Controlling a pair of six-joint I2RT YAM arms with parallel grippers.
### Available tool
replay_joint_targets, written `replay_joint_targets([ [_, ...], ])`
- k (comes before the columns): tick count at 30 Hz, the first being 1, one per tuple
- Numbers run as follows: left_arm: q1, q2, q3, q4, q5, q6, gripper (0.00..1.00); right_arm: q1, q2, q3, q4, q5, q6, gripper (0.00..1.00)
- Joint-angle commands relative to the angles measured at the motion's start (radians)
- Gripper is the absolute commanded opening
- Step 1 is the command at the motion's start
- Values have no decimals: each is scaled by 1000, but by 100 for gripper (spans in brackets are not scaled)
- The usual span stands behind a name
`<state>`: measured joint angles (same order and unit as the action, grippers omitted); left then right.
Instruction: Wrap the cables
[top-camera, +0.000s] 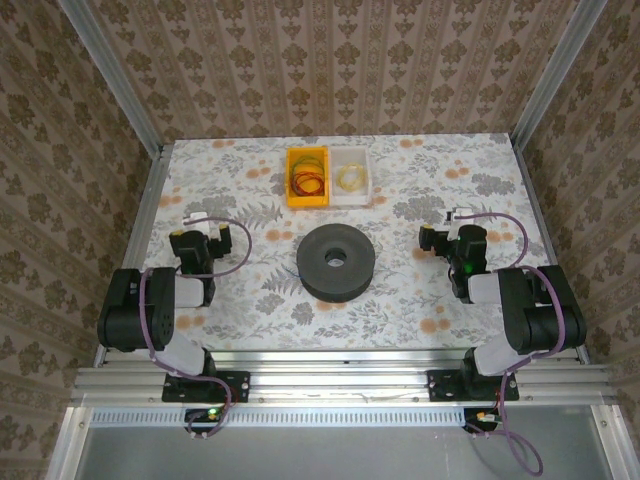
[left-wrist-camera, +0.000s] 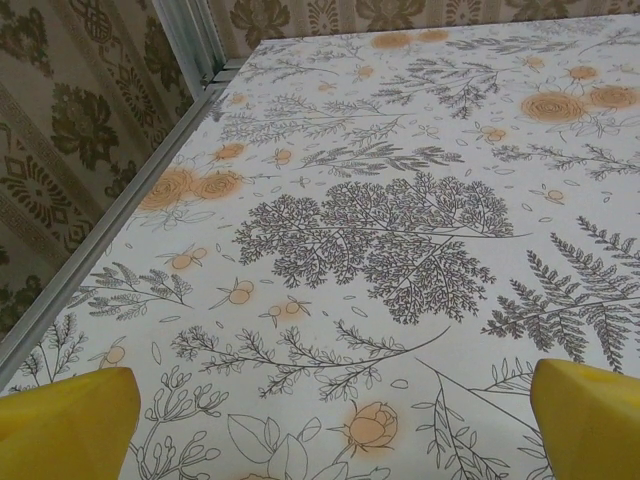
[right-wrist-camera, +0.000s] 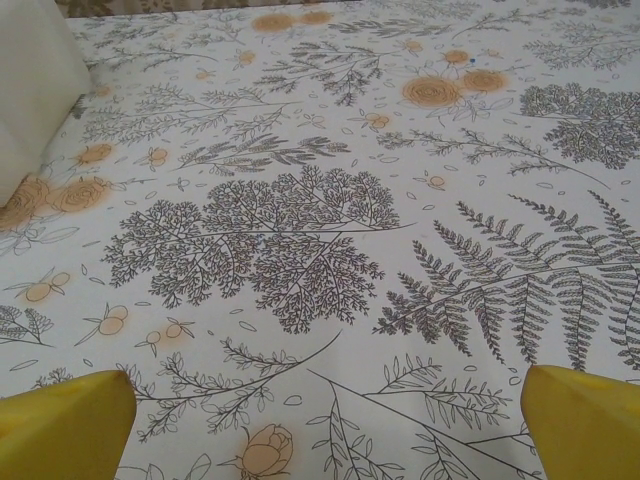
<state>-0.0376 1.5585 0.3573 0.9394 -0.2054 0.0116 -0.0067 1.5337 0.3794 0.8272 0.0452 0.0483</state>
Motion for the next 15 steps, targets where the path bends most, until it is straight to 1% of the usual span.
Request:
replay_joint_targets([
  [1,1,-1,14,23,16,15,100,4,-4,22,39,4,3,100],
  [15,-5,0,16,24,5,21,100,20,-2,32,19,28,-13,100],
])
